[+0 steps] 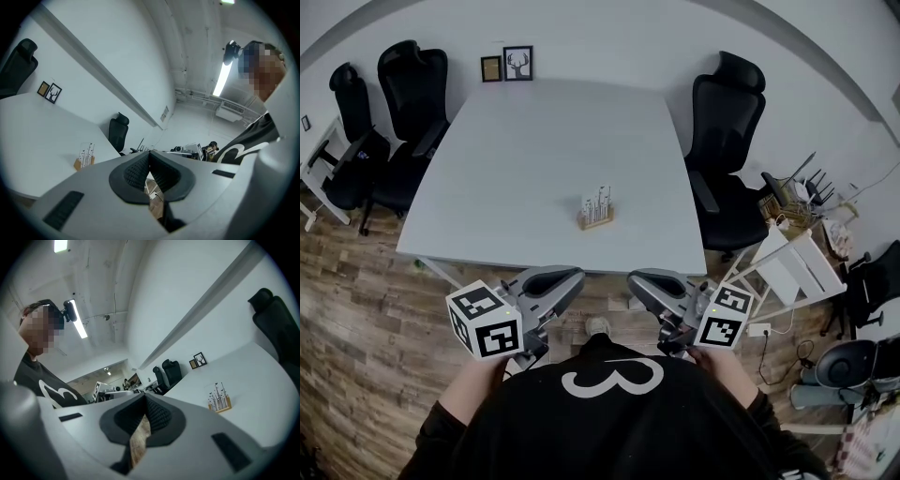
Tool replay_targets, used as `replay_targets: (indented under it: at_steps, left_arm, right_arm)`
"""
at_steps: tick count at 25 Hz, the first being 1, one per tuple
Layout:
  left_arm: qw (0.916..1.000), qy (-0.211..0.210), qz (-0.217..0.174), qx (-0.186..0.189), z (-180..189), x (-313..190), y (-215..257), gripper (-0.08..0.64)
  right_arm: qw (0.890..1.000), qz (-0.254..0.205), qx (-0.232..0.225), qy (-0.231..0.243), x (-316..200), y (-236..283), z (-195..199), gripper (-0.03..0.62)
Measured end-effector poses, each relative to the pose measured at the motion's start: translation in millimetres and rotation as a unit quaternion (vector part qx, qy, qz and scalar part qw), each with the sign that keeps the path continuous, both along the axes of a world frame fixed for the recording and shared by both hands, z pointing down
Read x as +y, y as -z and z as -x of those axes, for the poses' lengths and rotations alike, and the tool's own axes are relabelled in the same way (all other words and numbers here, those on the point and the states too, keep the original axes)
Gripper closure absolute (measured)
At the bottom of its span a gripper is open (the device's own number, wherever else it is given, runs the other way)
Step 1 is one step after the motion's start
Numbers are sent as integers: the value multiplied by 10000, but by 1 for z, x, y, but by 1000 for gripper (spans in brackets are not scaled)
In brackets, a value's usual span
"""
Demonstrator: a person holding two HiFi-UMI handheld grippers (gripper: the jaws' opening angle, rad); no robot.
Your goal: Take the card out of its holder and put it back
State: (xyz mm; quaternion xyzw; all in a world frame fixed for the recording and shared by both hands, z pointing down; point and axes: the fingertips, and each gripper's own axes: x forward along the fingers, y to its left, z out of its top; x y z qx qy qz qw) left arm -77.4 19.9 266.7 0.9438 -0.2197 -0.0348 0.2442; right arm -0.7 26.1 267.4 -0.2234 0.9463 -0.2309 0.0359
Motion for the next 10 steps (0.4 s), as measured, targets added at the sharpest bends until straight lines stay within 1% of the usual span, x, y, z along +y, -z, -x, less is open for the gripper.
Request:
replay_targets:
  at_steps: [4,10]
  left_arm:
    - [10000,-27,32,42,-3,-1,-2,548]
    - [9999,-15,86,70,-8,0,-3,548]
  right_arm:
    - [9999,-104,-19,-29,0,1,-1,586]
    - [9999,-96,-73,-53,3,-2,-6,586]
